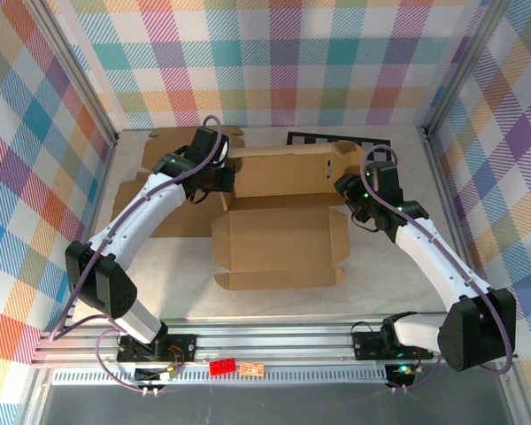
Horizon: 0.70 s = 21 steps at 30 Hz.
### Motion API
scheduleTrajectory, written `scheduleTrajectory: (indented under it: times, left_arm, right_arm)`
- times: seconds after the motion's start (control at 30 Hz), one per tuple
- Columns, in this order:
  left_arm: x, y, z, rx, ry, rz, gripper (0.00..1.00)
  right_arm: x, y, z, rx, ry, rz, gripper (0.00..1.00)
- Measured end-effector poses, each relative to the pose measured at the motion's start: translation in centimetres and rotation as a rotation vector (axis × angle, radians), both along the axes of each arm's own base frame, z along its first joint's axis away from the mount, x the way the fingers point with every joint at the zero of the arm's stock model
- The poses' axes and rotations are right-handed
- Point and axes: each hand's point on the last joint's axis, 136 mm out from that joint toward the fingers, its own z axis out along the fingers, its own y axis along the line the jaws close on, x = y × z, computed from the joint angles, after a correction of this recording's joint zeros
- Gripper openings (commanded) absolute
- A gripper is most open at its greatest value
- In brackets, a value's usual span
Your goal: Fold the paper box
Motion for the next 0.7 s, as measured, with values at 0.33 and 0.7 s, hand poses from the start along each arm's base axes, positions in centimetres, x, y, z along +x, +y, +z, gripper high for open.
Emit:
scheduleTrajectory:
  times: [0.33, 0.7]
  left_arm:
    - [0.0, -0.3, -0.1, -0.01, 0.008, -0.009, 0.0]
    - [0.0, -0.3, -0.1, -0.018, 0.011, -0.008, 0.0]
  right_arm:
    - [-0.2, 0.0, -0.6, -0.025, 0.019, 0.019, 0.55]
    - [2.1, 2.1, 2.4, 0.086, -0.059, 0.048, 0.37]
